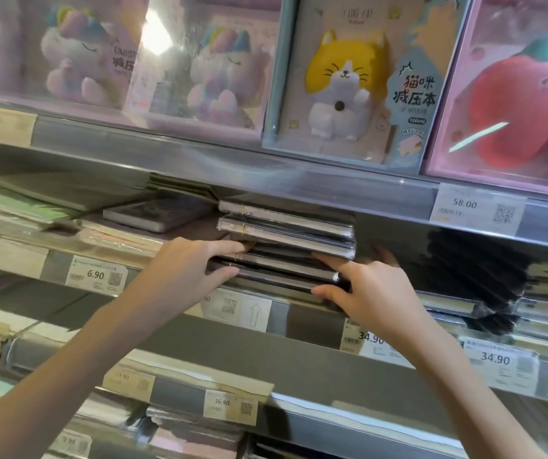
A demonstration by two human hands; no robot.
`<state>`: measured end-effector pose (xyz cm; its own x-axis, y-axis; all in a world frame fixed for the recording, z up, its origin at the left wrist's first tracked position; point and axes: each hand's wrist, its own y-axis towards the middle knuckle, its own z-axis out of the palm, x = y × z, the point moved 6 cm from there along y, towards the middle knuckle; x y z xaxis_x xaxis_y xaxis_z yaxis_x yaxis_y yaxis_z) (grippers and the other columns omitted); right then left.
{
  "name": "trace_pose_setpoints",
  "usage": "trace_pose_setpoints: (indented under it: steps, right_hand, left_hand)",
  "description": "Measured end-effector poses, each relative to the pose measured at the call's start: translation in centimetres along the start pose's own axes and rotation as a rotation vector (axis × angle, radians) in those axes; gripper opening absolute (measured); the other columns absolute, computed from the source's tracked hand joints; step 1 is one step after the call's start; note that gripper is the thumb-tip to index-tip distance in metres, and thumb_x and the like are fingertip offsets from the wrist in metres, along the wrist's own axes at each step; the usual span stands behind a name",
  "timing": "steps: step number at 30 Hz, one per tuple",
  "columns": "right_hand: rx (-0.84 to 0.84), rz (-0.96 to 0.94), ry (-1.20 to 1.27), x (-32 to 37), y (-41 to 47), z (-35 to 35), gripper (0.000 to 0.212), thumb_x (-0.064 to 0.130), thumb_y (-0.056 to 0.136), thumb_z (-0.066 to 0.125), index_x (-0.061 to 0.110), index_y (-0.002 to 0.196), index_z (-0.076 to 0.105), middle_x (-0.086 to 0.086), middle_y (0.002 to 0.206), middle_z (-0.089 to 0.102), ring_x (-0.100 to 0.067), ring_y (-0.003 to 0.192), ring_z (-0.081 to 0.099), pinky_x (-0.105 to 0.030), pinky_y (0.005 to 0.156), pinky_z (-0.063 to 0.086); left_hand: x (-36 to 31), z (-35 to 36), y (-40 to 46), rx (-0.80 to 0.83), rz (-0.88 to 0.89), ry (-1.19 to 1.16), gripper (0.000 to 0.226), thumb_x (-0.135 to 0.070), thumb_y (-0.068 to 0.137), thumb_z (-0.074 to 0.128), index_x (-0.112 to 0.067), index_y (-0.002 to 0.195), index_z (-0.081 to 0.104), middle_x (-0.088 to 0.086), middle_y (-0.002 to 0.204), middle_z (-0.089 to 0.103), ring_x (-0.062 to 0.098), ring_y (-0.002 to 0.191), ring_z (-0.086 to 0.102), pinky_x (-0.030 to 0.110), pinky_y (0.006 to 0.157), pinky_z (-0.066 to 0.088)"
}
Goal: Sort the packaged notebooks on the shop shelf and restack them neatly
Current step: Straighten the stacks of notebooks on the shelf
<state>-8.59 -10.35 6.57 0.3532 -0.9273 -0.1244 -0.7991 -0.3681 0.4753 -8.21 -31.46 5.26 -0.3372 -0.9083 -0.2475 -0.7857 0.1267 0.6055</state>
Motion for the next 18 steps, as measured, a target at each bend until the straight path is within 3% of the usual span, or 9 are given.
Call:
trace_pose_setpoints:
  steps: [2, 3, 5, 7, 10, 13, 16, 18]
  right_hand:
    - [-0.064, -0.002, -0.020, -0.3, -0.4, -0.3, 0.048, 0.057, 0.087, 0.045, 0.036, 0.129, 0.052, 0.003, 0.089, 0.071, -0.022, 0.113, 0.055, -0.044, 0.113, 0.016]
    - [-0.105, -0.003, -0.030, -0.5, -0.7, -0.5, 0.045, 0.056, 0.084, 0.048, 0.034, 0.122, 0.060, 0.002, 0.093, 0.072, -0.025, 0.114, 0.055, -0.048, 0.110, 0.021]
    - [-0.199, -0.010, -0.001, -1.4, -1.4, -1.1, 0.042, 0.055, 0.079, 0.053, 0.031, 0.110, 0.068, 0.003, 0.099, 0.070, -0.029, 0.109, 0.056, -0.049, 0.098, 0.035]
    - [-0.217, 0.058, 0.102, -2.4, -2.0, -1.7, 0.046, 0.058, 0.076, 0.051, 0.029, 0.106, 0.069, 0.005, 0.107, 0.067, -0.026, 0.110, 0.052, -0.041, 0.089, 0.038]
    - [-0.194, 0.198, 0.275, -3.4, -2.4, -2.3, 0.069, 0.069, 0.064, 0.044, 0.024, 0.114, 0.056, 0.002, 0.109, 0.064, -0.023, 0.107, 0.054, -0.036, 0.085, 0.041]
    - [-0.167, 0.230, 0.366, -2.5, -2.1, -2.5, 0.090, 0.073, 0.060, 0.042, 0.019, 0.132, 0.036, -0.010, 0.108, 0.066, -0.028, 0.095, 0.061, -0.035, 0.075, 0.044]
    - [-0.053, 0.279, 0.365, -1.6, -1.2, -1.7, 0.082, 0.068, 0.076, 0.038, 0.017, 0.140, 0.027, -0.009, 0.096, 0.063, -0.027, 0.090, 0.060, -0.035, 0.075, 0.046]
    - [-0.018, 0.308, 0.372, -1.7, -0.4, -1.5, 0.074, 0.063, 0.084, 0.037, 0.016, 0.141, 0.027, -0.003, 0.082, 0.055, -0.024, 0.084, 0.057, -0.034, 0.075, 0.047]
  left_hand:
    - [0.0, -0.1, -0.1, 0.006, 0.017, -0.035, 0.040, -0.039, 0.088, 0.056, -0.040, 0.128, 0.050, -0.006, 0.112, 0.067, 0.010, 0.060, 0.063, 0.018, 0.065, 0.049]
    - [-0.2, -0.3, -0.2, -0.004, 0.027, -0.054, 0.040, -0.038, 0.088, 0.057, -0.039, 0.127, 0.051, -0.008, 0.119, 0.063, 0.009, 0.071, 0.065, 0.016, 0.070, 0.047]
    - [0.1, -1.3, -0.4, -0.044, 0.011, -0.130, 0.037, -0.036, 0.085, 0.060, -0.033, 0.121, 0.058, -0.012, 0.109, 0.064, 0.000, 0.077, 0.061, 0.007, 0.069, 0.041]
    - [0.6, -2.4, -0.5, -0.059, -0.021, -0.216, 0.029, -0.042, 0.078, 0.061, -0.029, 0.104, 0.065, -0.017, 0.093, 0.064, -0.009, 0.075, 0.056, 0.006, 0.068, 0.042]
    - [1.2, -3.4, -0.2, -0.096, -0.074, -0.288, 0.029, -0.048, 0.071, 0.058, -0.023, 0.085, 0.058, -0.011, 0.084, 0.065, -0.005, 0.080, 0.056, 0.008, 0.066, 0.040]
    - [1.0, -3.5, 0.2, -0.131, -0.138, -0.326, 0.030, -0.043, 0.077, 0.062, -0.021, 0.091, 0.048, 0.001, 0.095, 0.068, -0.002, 0.078, 0.057, 0.007, 0.059, 0.039]
    - [0.4, -3.0, 0.7, -0.089, -0.178, -0.338, 0.037, -0.044, 0.081, 0.060, -0.021, 0.107, 0.045, 0.011, 0.116, 0.064, 0.017, 0.101, 0.061, 0.018, 0.077, 0.039]
    - [0.4, -2.7, 1.1, -0.096, -0.197, -0.318, 0.041, -0.045, 0.083, 0.057, -0.018, 0.111, 0.047, 0.014, 0.116, 0.063, 0.022, 0.103, 0.061, 0.023, 0.077, 0.040]
